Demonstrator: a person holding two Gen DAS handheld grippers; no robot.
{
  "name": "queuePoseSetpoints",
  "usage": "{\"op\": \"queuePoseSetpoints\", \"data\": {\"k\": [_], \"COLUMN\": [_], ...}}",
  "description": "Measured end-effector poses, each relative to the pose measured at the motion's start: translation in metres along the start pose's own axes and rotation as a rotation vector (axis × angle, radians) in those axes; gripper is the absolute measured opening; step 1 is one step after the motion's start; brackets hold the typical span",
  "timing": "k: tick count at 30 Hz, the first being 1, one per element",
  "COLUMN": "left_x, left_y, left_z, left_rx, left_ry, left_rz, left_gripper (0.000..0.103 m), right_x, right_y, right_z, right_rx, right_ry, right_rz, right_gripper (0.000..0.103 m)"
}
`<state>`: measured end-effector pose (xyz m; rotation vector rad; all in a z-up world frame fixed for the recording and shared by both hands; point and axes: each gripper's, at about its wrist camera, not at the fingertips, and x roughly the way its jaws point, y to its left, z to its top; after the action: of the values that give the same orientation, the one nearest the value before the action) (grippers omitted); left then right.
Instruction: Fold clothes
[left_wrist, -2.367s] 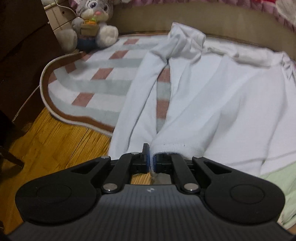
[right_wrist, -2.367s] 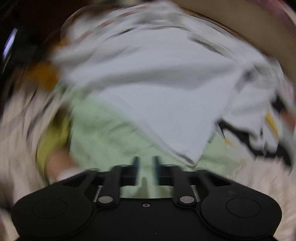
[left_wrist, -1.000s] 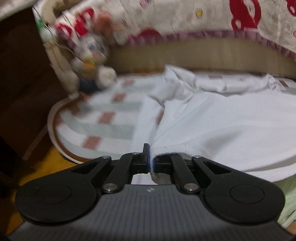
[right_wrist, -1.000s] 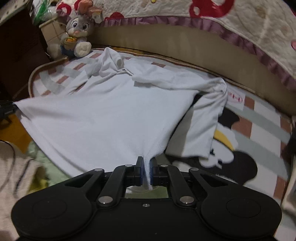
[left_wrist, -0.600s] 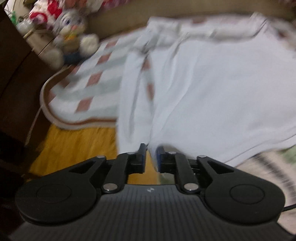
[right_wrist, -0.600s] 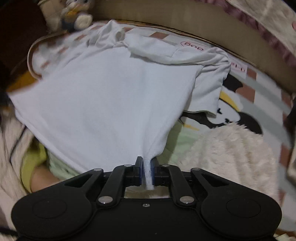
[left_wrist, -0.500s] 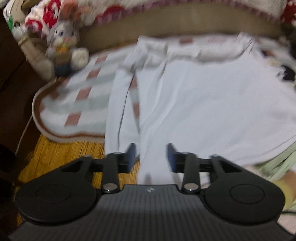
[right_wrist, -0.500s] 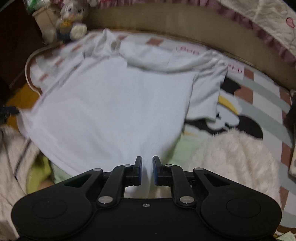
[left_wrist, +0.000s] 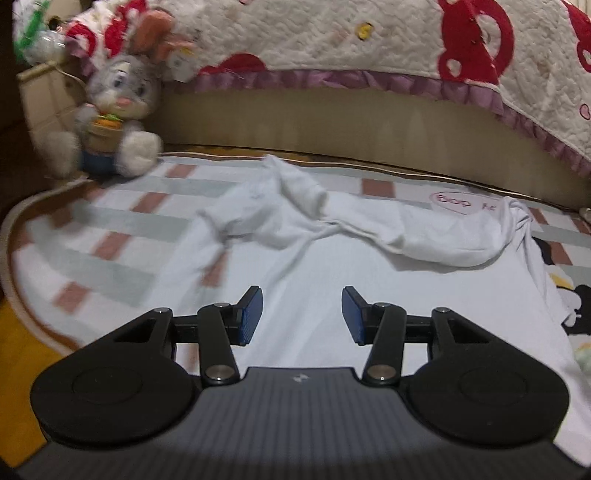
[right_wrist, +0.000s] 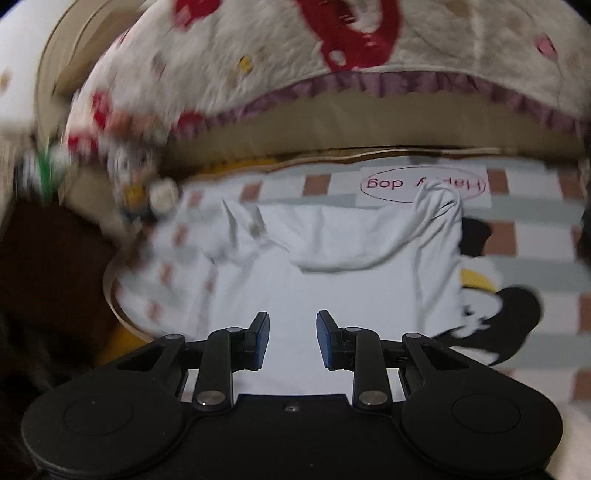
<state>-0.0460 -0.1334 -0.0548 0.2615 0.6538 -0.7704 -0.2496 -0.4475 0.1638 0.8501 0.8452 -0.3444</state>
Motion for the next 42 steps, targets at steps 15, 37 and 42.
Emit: {"op": "queuePoseSetpoints", "data": {"k": [15,37,42], "left_x": [0.026,0.143,0.179], "left_y": [-0.041,-0.173,-0.196], "left_z": [-0.051,0.02,0.028], "left_rx": [0.264,0.586,0.682], "left_ry": [0.046,0.032,0.046], "left_rz": [-0.035,-0.079,-0.11], "left_gripper": [0.047,0.061,0.006], "right_x": [0.075,0.22,0.214], "right_y": [-0.104,-0.279,-0.282], "right_z": [0.016,-0.102,-0.087], "right_rx": [-0.2,0.254,0.135], "right_ry": [0.064,-0.222,-0.348], "right_rz": [-0.272,0.184,0.09], "right_gripper": [0.038,0.057,0.012]}}
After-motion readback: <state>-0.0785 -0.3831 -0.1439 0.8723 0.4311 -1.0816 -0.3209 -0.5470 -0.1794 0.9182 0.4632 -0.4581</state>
